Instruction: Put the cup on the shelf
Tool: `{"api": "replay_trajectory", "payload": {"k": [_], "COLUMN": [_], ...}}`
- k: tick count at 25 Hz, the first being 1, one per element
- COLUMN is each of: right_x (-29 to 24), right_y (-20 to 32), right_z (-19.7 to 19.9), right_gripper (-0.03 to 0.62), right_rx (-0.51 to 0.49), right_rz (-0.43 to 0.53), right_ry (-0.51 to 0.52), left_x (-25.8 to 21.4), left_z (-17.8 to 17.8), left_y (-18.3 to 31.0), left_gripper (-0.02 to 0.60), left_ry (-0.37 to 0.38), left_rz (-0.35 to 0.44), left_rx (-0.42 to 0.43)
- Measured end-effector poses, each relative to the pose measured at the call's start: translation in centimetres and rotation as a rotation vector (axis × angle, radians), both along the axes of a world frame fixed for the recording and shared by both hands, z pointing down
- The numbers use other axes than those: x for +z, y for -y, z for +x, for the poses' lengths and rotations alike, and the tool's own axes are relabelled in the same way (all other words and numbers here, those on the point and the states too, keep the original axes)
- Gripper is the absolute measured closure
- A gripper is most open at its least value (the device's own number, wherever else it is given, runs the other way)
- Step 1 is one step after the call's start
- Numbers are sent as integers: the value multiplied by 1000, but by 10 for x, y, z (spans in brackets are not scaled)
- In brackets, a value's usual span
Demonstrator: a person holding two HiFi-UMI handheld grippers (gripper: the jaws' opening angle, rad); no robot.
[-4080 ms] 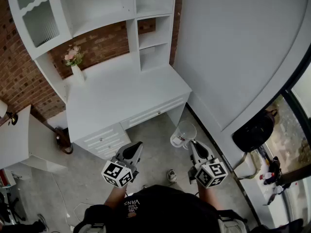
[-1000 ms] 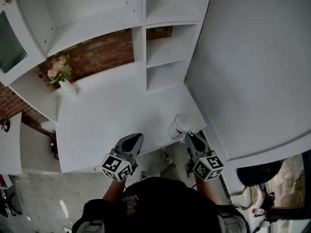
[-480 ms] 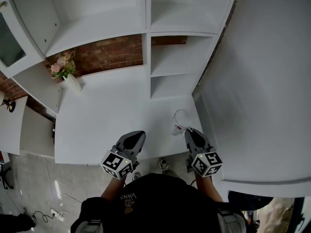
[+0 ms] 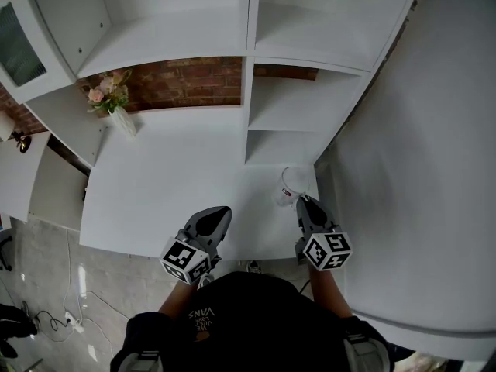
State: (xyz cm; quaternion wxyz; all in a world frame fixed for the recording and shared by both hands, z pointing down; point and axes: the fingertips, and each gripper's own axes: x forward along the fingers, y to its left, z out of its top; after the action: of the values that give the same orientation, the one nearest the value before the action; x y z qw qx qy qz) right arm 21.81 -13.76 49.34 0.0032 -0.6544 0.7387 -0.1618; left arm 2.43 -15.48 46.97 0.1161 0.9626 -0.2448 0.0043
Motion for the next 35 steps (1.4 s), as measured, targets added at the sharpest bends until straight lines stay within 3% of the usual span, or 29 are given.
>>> {"api": "replay_trajectory", "payload": {"k": [17,35], "right_x": [68,125], "right_y": [87,159], "right_z": [56,77], "right_gripper": [562,563], "right_rx": [-86,-87], "right_rz": [-87,-169], "right_ry": [-61,-95], "left_x": [26,38], "left_z": [16,22], "left_y": [14,38], "left_gripper": [574,574], "left_ry": [28,75], "left_rz": [-34,-53], "left_rx": [-185,-250]}}
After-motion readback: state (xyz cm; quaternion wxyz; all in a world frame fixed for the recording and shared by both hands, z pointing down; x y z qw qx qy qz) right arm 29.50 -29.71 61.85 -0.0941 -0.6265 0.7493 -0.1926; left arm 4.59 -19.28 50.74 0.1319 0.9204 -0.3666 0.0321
